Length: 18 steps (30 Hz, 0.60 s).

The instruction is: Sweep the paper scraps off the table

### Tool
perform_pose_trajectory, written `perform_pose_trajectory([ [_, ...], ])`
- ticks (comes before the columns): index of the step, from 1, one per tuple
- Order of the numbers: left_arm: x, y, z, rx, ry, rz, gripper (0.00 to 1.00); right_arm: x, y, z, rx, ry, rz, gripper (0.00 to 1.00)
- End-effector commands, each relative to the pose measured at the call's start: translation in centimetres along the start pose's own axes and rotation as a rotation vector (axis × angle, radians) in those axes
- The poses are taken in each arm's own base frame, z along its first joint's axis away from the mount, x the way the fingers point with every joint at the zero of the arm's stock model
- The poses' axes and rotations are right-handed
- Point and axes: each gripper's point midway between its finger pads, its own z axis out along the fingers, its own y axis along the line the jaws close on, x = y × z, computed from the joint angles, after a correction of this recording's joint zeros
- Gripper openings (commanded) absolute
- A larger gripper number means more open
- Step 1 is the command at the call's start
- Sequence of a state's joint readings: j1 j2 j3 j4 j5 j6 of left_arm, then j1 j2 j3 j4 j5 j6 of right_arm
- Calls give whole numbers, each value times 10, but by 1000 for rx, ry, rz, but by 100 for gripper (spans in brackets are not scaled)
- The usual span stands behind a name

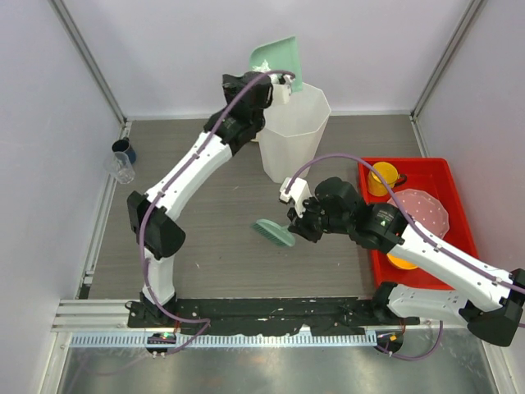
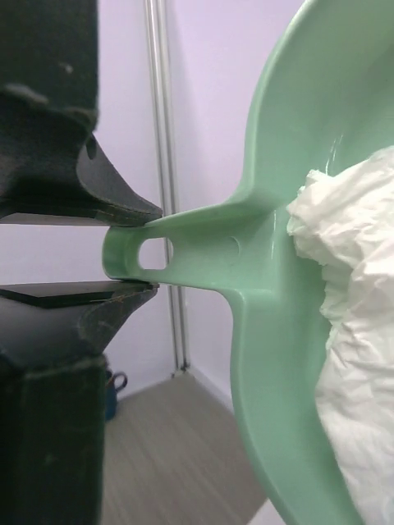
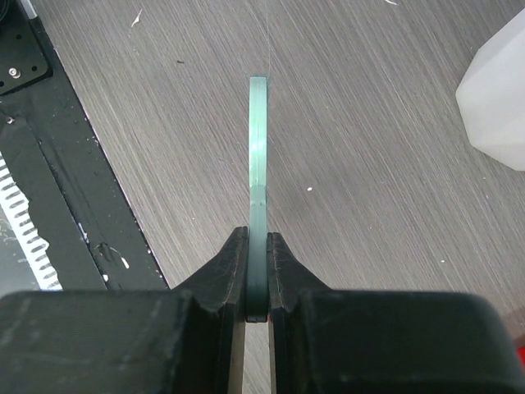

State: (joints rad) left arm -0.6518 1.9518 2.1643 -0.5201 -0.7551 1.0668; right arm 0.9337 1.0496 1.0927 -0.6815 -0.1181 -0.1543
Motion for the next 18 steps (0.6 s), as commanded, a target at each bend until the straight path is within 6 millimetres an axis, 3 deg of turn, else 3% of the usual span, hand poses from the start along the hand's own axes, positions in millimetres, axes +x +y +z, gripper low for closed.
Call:
perform_pose_trajectory([
  [1,-8,66,-15,-345,42,194,0,-15,0,-3,1,-68,3,1],
  [3,-12,85,-27,-476,18,206,0,-16,0,-4,0,-72,4,1],
  [4,-19,79,-24,-494,6,322,0,-17,0,-5,0,-79,3,1],
  [8,-30,98,-38,-661,-19,371,0,-20,1,-4,-9,-87,2,1],
  [11,-41,100,-47,-747,-62,448,0,-22,0,-4,-1,-88,4,1],
  [18,-44,89,-51,-764,-106,506,0,-23,0,-8,0,-100,5,1],
])
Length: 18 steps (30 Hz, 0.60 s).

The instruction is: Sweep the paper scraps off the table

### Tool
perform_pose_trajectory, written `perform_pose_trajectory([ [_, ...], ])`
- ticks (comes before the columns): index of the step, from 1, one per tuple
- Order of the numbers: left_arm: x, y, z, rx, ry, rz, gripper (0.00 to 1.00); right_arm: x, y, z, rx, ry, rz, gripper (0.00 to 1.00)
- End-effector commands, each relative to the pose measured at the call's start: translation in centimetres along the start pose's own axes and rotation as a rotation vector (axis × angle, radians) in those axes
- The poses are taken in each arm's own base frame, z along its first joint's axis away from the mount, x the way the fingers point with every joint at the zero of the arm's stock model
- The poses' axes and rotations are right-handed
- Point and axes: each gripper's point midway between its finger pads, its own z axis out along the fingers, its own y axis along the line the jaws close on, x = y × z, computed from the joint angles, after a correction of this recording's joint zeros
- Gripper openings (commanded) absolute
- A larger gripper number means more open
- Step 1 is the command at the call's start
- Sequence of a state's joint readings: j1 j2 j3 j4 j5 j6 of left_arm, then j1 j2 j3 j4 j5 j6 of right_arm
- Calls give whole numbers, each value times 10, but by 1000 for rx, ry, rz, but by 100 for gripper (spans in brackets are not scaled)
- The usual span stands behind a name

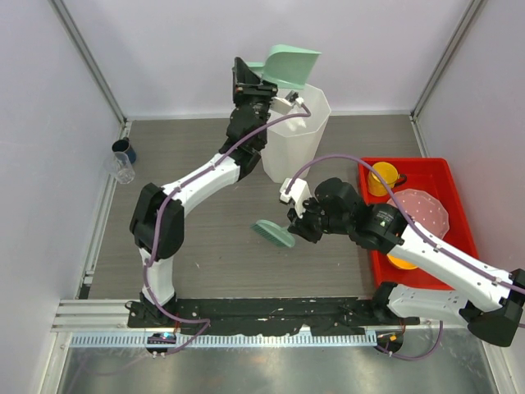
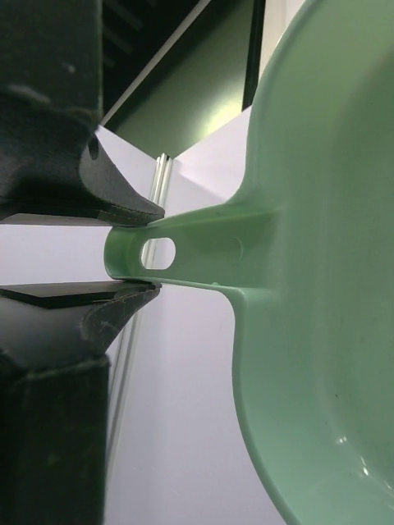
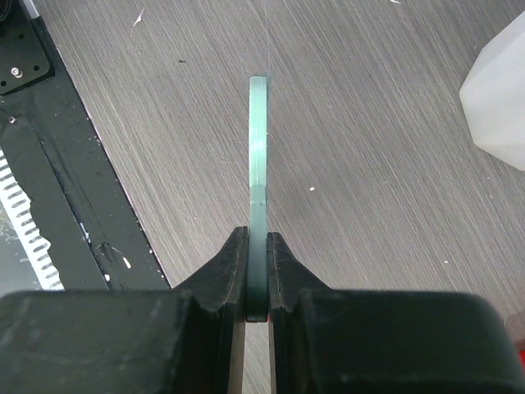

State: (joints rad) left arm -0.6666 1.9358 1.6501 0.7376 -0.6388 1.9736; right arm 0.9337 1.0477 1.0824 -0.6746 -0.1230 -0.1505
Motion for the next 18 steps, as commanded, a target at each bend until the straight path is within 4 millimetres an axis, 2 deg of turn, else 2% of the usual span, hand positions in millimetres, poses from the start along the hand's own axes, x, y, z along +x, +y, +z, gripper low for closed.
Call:
perform_pose_trajectory([
  [1,19,62,-13,-177,16,135,0,-26,0,-10,4,-104,0,1],
  [8,21,66,-15,-218,1,152,0,-25,1,-8,-4,-99,3,1],
  [9,26,71,-13,-223,19,131,0,-26,1,-9,-2,-102,5,1],
  [11,40,66,-10,-162,81,50,0,-25,1,-9,-1,-100,5,1],
  [12,56,77,-7,-152,125,-24,0,-25,0,-8,2,-103,8,1],
  [13,72,70,-7,-93,191,-83,0,-25,-1,-9,8,-105,8,1],
  [14,76,55,-5,-9,189,-192,0,-25,-2,-8,15,-104,8,1],
  [15,102,65,-7,10,226,-264,0,-25,-3,-8,20,-102,10,1],
  [16,114,62,-11,52,245,-318,0,-25,-5,-8,33,-102,9,1],
  [17,119,36,-17,171,255,-413,0,-24,-6,-8,36,-101,8,1],
  [18,146,37,-26,204,293,-460,0,-25,-6,-8,37,-100,7,1],
])
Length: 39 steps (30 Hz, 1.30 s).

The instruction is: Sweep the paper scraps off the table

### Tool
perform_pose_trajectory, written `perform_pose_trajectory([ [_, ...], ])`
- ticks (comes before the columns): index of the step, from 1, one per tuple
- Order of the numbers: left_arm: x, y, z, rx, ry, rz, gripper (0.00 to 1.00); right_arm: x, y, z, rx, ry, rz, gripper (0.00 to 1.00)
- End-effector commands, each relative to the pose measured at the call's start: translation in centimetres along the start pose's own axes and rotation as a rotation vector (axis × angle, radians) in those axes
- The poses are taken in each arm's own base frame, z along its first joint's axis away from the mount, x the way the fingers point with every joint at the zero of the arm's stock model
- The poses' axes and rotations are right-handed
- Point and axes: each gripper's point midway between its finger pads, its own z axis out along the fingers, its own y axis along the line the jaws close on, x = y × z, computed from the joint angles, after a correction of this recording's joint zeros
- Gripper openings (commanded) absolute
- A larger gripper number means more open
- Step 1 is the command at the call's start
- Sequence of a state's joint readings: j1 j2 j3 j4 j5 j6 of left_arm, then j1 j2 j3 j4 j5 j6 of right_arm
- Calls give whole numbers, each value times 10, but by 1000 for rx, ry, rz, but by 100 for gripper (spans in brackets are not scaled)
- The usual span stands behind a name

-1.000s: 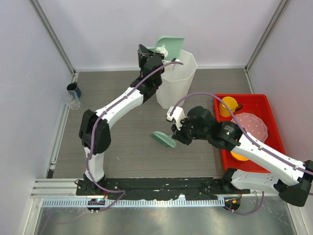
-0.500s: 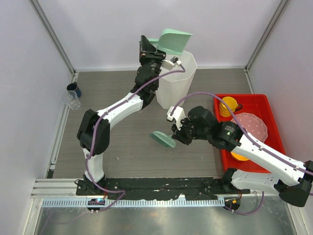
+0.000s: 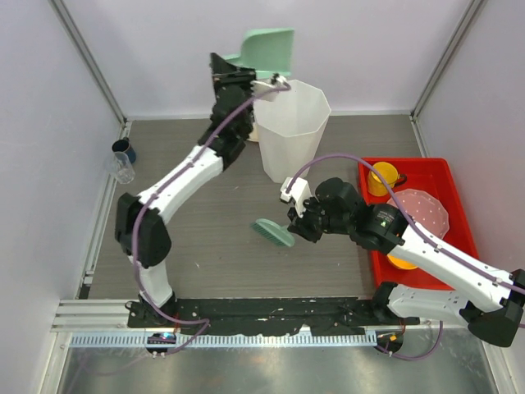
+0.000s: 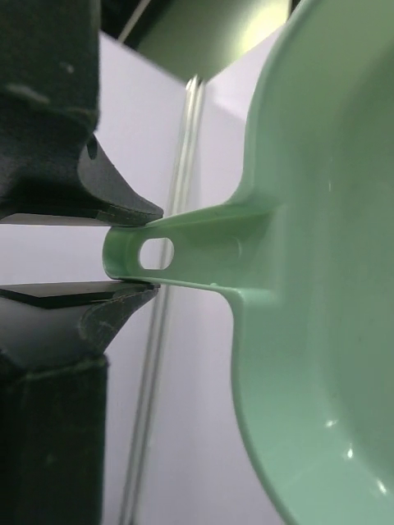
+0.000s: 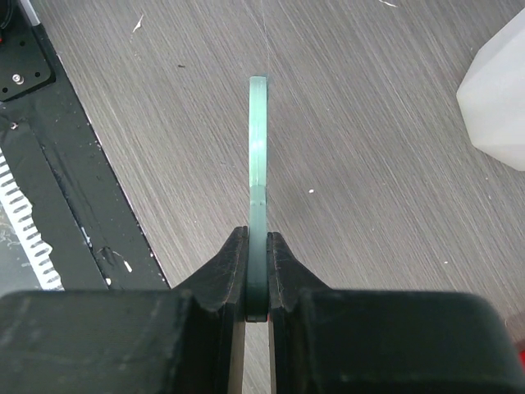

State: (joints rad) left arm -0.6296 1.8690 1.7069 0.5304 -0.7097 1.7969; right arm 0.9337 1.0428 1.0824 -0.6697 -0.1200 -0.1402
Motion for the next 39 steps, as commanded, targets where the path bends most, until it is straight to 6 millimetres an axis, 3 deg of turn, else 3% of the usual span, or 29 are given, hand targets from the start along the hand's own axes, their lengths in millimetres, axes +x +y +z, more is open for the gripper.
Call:
perform_pose_trajectory([
  [1,116,11,-37,268,225,-318,0,-24,-6,-7,33,-93,-5,1],
  [2,129,-8,-43,327,245,-435,0,-25,-6,-6,32,-97,-9,1],
  [3,144,-12,-57,374,254,-490,0,-27,-7,-5,31,-100,-13,1],
  [5,165,-70,-89,610,284,-484,0,-32,-6,-5,26,-109,-20,1],
  [7,183,-98,-125,732,342,-541,0,-36,-6,-3,21,-111,-28,1],
  [8,197,-131,-145,817,399,-526,0,-38,-6,-2,17,-113,-30,1],
  [10,207,-159,-176,926,430,-553,0,-41,-7,1,15,-112,-34,1],
  [11,223,-187,-198,1007,492,-536,0,-41,-5,2,7,-108,-35,1],
  [12,222,-204,-212,1084,491,-554,0,-42,-5,3,5,-106,-34,1],
  [14,241,-243,-251,1234,581,-548,0,-42,-5,5,0,-103,-34,1],
  [17,251,-286,-291,1407,656,-544,0,-41,-4,6,-7,-97,-34,1],
  [20,258,-314,-315,1527,725,-547,0,-42,-3,7,-9,-100,-35,1],
  [24,262,-335,-327,1621,773,-548,0,-42,-3,8,-12,-98,-29,1],
  [29,262,-345,-328,1652,797,-549,6,-41,-3,8,-10,-98,-28,1],
  [33,265,-348,-324,1634,794,-534,34,-40,-3,9,-12,-95,-29,1],
  [37,267,-342,-319,1601,779,-536,53,-41,-4,14,-11,-92,-30,1],
  [38,265,-334,-313,1580,757,-555,61,-42,-5,17,-8,-91,-31,1],
  [39,262,-329,-311,1576,738,-570,82,-44,-8,18,7,-95,-33,1],
])
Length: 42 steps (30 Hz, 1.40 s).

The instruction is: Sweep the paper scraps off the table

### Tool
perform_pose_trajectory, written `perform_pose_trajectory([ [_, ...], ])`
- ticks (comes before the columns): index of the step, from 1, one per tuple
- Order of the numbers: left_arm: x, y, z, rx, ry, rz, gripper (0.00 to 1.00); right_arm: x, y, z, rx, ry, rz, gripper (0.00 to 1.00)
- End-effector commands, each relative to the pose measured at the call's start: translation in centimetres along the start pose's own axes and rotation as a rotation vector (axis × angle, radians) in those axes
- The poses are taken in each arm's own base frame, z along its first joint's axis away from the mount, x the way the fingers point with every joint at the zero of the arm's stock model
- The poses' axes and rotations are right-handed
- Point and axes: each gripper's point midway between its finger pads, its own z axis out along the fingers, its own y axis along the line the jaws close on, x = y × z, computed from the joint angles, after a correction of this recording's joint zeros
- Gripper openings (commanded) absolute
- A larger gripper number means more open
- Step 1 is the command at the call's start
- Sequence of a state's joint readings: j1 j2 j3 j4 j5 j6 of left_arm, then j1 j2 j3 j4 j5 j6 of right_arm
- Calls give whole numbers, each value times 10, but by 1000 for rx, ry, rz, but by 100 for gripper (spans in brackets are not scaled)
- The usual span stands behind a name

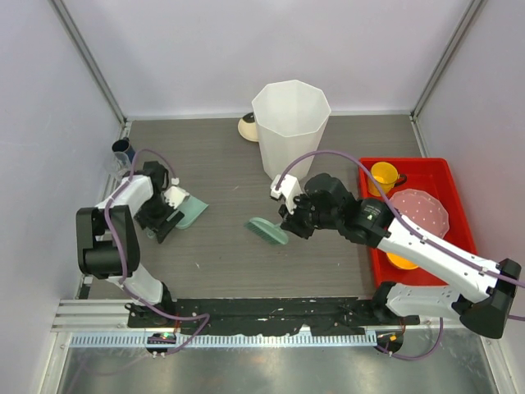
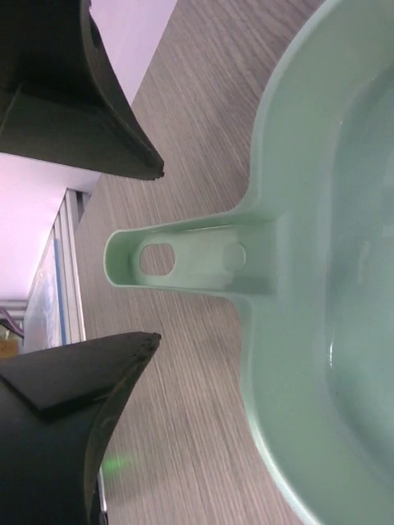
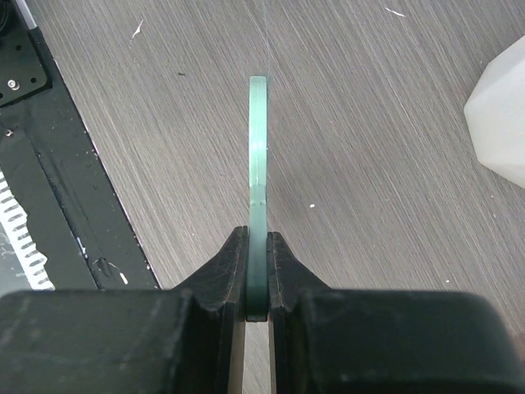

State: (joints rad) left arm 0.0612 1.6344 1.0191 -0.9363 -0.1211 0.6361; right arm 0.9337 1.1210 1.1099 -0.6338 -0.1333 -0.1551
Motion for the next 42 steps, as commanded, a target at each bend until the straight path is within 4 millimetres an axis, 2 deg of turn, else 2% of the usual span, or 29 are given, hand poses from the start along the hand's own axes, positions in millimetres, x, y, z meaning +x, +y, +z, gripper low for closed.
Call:
perform_pose_trajectory([
  [1,-20,6,-37,-16,-150,1,84,-39,-10,2,34,-108,-23,1],
  [2,-23,4,-48,-16,-186,4,99,-41,-13,9,48,-105,-28,1],
  [3,-22,-2,-57,10,-204,6,100,-50,-24,9,101,-118,-43,1],
  [4,-30,-6,-70,36,-264,10,100,-56,-31,11,135,-129,-50,1],
  [5,-33,-8,-86,30,-316,11,100,-73,-42,12,196,-181,-57,1],
  [7,-38,-11,-108,28,-392,0,100,-94,-60,17,291,-229,-87,1],
  [8,-44,-14,-118,40,-447,-41,100,-121,-64,18,328,-328,-104,1],
  [9,-52,-8,-132,-2,-524,-76,100,-129,-66,27,357,-355,-120,1],
  [10,-55,0,-141,-33,-573,-130,100,-137,-77,29,439,-368,-180,1],
  [11,-57,10,-147,-63,-608,-259,100,-162,-76,29,473,-462,-212,1],
  [12,-67,33,-164,-152,-710,-331,100,-171,-65,36,474,-483,-276,1],
  [13,-62,49,-162,-187,-730,-431,99,-170,-64,56,490,-459,-372,1],
  [14,-62,63,-166,-223,-758,-501,100,-187,-57,58,498,-531,-418,1],
  [16,-55,92,-171,-291,-789,-674,100,-184,-32,94,440,-525,-532,1],
  [18,-53,102,-172,-293,-797,-770,100,-189,-12,114,394,-546,-667,1],
  [19,-46,110,-169,-325,-785,-815,100,-191,5,122,370,-554,-712,1],
  [20,-45,112,-167,-337,-788,-835,100,-180,12,147,354,-517,-768,1],
  [21,-48,119,-170,-361,-818,-848,100,-185,19,153,352,-521,-799,1],
  [22,-44,120,-163,-378,-804,-874,100,-181,31,165,338,-506,-829,1],
  [23,-44,121,-164,-388,-813,-877,100,-171,38,184,334,-480,-873,1],
  [25,-45,120,-159,-380,-807,-875,100,-170,44,197,349,-461,-904,1],
  [26,-46,120,-156,-373,-799,-869,100,-160,53,213,332,-436,-931,1],
  [28,-46,119,-153,-368,-789,-863,100,-160,55,222,344,-418,-957,1],
  [33,-44,120,-151,-383,-780,-842,100,-129,62,254,284,-305,-1017,1],
  [37,-45,119,-151,-383,-785,-830,100,-108,74,262,207,-230,-1038,2],
  [38,-46,119,-150,-376,-783,-829,100,-109,76,262,200,-225,-1035,22],
  [39,-46,119,-150,-373,-783,-827,100,-109,80,261,186,-219,-1032,34],
  [40,-47,118,-149,-369,-782,-823,100,-100,83,262,150,-182,-1015,43],
  [42,-47,117,-149,-363,-784,-817,100,-103,86,260,138,-184,-986,66],
])
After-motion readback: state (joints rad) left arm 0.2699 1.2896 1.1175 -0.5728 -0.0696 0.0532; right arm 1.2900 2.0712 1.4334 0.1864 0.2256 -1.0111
